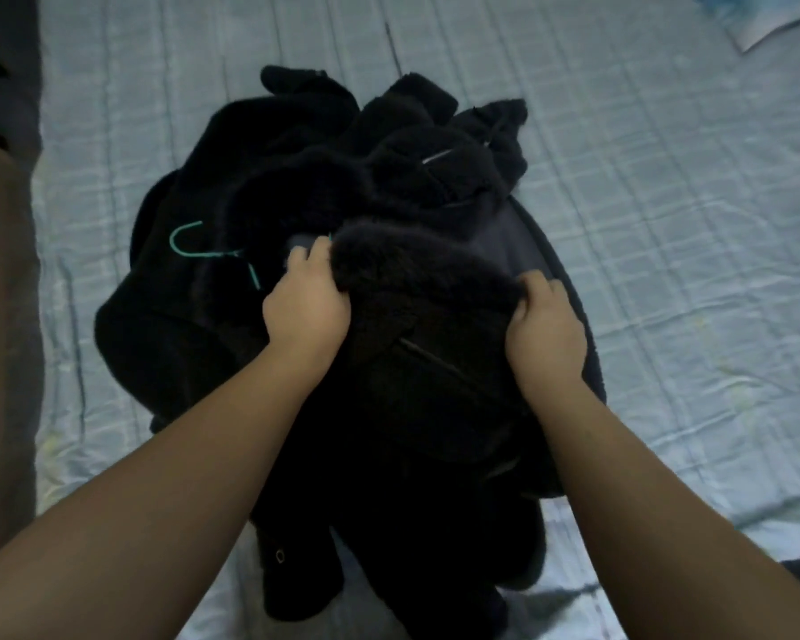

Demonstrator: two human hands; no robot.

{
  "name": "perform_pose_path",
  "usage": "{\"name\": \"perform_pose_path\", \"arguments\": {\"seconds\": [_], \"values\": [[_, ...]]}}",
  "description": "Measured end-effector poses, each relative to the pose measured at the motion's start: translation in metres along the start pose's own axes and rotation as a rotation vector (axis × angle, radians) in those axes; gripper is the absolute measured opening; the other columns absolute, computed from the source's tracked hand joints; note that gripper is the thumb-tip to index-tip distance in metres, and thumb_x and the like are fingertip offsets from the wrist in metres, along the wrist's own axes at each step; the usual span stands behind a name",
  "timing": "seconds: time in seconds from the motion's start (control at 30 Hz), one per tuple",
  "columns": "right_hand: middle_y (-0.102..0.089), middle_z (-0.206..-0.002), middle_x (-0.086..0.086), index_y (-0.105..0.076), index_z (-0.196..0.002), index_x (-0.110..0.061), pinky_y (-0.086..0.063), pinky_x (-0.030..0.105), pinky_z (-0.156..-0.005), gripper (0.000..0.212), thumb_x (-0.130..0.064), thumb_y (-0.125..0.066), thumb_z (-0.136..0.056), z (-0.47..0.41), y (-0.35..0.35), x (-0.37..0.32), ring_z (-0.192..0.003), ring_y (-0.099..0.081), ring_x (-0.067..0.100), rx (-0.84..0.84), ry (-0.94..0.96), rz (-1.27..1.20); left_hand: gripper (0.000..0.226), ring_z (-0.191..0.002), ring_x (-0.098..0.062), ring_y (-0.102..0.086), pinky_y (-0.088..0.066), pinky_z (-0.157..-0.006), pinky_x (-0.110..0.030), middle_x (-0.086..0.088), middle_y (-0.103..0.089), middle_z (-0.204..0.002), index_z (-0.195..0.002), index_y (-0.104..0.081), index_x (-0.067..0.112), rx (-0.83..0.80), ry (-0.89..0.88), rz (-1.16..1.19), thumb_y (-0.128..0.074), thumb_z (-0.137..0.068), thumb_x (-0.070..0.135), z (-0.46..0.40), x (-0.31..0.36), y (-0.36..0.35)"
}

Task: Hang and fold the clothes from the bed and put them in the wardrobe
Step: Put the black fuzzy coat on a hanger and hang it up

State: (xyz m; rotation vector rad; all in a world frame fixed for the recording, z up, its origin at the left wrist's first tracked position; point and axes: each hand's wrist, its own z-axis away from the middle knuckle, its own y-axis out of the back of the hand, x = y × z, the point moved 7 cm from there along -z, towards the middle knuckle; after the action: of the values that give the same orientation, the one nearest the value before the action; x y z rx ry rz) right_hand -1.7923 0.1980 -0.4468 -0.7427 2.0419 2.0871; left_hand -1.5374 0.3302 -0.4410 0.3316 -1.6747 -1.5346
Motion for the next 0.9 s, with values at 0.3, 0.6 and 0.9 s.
{"name": "perform_pose_path", "arguments": {"seconds": [0.3,0.6,0.9], "values": [[-0.04,-0.155,0.015,-0.04,-0.151,-0.012,-0.029,0.051,-0.118,0.062,-0.013,-0.06,-0.092,-0.013,-0.122,-0.009,-0.143,-0.036,0.032,-0.433,0.185,-0.1,0.091,-0.147,-0.04,-0.016,-0.026,-0.116,-0.054,-0.02,-0.008,-0.16,-0.155,-0.01,0.02,-0.184,0.049,-0.275,-0.066,-0.084,0.018,-0.013,0.003,-0.045],[-0.017,-0.166,0.001,-0.026,-0.156,-0.03,-0.017,0.064,-0.115,0.066,-0.044,-0.05,-0.096,0.065,-0.113,0.089,-0.152,-0.013,0.029,-0.369,-0.218,0.194,0.074,-0.152,-0.034,0.004,-0.006,-0.111,-0.075,-0.005,-0.001,-0.167,-0.154,-0.016,0.043,-0.412,-0.348,-0.555,-0.057,-0.092,0.05,0.022,0.036,-0.115],[-0.039,-0.142,0.018,-0.031,-0.155,-0.021,-0.041,0.043,-0.107,0.072,0.003,-0.052,-0.09,0.044,-0.13,0.11,-0.118,-0.052,0.037,-0.425,-0.352,-0.191,0.08,-0.136,-0.032,-0.023,-0.045,-0.097,-0.046,-0.004,-0.019,-0.156,-0.154,-0.016,0.043,-0.44,-0.098,-0.43,-0.058,-0.092,0.016,0.022,0.001,-0.085]]}}
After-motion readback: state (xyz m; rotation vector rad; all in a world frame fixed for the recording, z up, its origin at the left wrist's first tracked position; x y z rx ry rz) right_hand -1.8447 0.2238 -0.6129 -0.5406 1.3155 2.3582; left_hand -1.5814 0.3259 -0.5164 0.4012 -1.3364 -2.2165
